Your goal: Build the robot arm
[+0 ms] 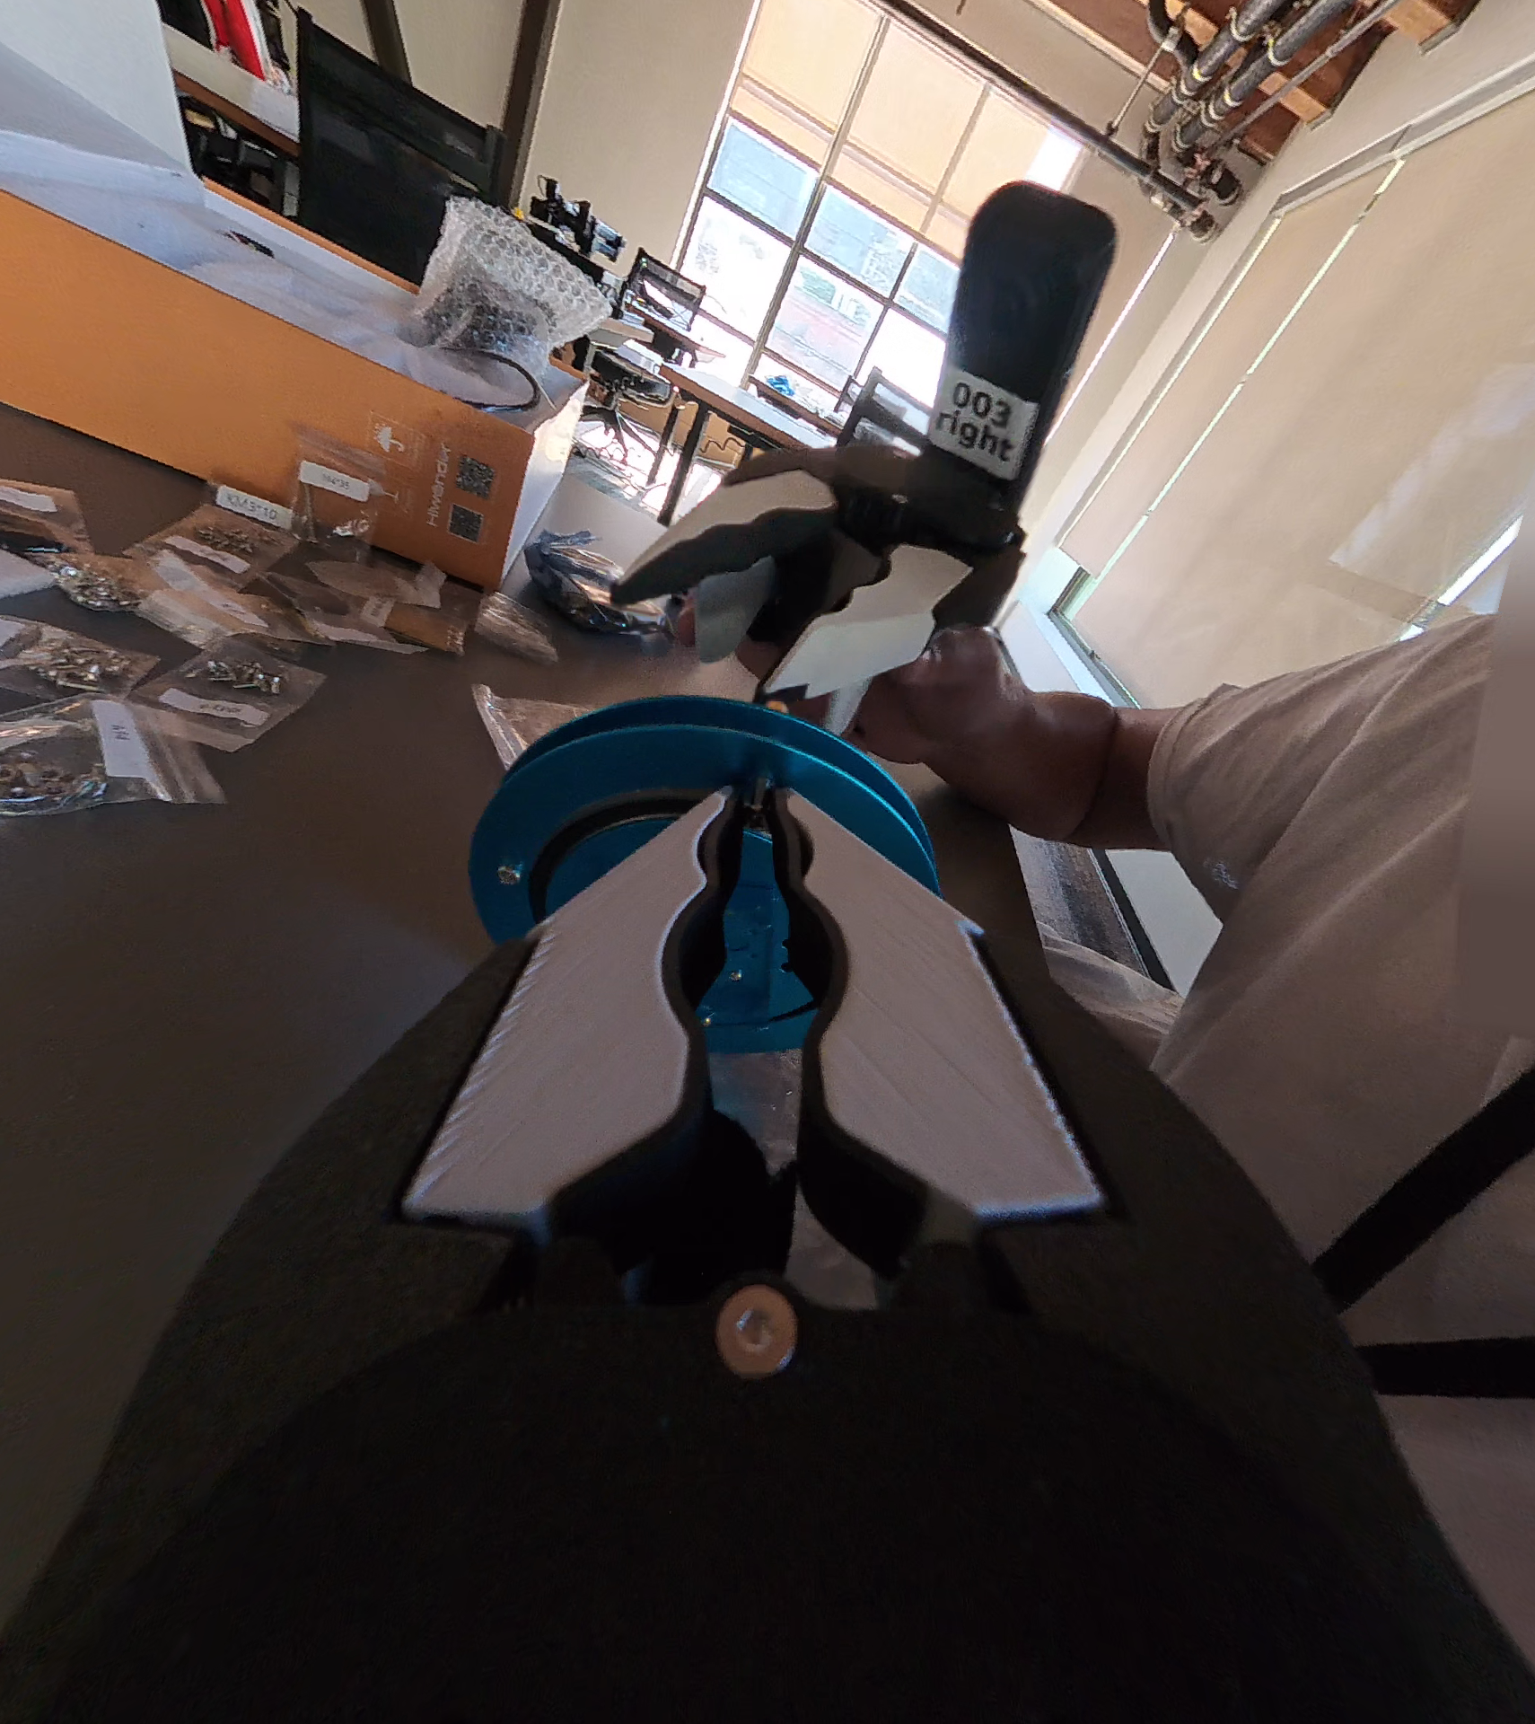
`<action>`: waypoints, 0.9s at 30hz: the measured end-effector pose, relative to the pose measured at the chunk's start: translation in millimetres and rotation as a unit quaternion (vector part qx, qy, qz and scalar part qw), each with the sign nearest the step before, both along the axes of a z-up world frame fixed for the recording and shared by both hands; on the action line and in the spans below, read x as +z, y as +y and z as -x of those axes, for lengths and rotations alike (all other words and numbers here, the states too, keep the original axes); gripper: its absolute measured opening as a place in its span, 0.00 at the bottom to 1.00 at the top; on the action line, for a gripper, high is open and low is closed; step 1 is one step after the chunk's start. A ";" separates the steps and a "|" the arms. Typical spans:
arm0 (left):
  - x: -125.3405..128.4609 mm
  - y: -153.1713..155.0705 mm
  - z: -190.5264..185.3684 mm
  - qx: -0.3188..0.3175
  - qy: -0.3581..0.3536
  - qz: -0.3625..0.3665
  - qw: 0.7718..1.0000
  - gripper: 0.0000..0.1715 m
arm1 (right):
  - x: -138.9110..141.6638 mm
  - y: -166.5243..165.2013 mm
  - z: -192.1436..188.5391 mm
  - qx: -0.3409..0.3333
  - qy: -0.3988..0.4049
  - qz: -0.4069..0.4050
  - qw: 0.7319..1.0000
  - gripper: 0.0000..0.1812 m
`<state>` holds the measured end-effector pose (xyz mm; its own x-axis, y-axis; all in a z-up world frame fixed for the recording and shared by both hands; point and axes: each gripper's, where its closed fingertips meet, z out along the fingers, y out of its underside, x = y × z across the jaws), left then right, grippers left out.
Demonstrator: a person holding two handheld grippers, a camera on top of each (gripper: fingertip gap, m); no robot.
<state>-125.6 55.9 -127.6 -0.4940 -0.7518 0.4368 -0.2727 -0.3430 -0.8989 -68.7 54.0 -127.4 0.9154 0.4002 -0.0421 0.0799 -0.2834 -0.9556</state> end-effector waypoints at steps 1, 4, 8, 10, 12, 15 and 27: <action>0.2 -0.4 -0.4 0.003 0.001 0.004 1.000 0.02 | 4.7 -0.1 2.2 -0.013 0.001 -0.003 1.000 0.28; 0.9 -0.9 -2.6 0.018 0.005 0.013 1.000 0.03 | 14.7 -12.5 31.1 -0.016 0.008 -0.018 1.000 0.35; 1.4 -2.6 -5.0 0.040 0.016 0.011 0.999 0.03 | -2.9 -21.0 57.6 -0.097 -0.075 -0.033 0.992 0.42; 1.6 -3.5 -5.2 0.049 0.020 0.013 0.999 0.02 | -7.8 -18.7 54.1 -0.162 -0.114 -0.029 0.980 0.38; 2.0 -6.5 -4.5 0.047 0.027 0.028 0.998 0.03 | -11.6 -16.6 59.0 -0.178 -0.113 -0.022 0.977 0.36; 2.2 -11.5 -2.9 0.046 0.037 0.047 0.997 0.02 | -13.5 -10.1 61.4 -0.193 -0.111 -0.021 0.975 0.37; 15.0 4.5 -2.4 0.076 0.005 -0.016 0.997 0.11 | -9.3 -8.3 39.0 -0.146 -0.036 -0.011 0.989 0.06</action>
<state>-123.2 60.4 -112.6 -0.3690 -0.8315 0.4153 -0.2282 -0.3521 -0.9077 -107.7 45.6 -136.7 0.9923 0.1190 0.0330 0.0657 -0.2828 -0.9569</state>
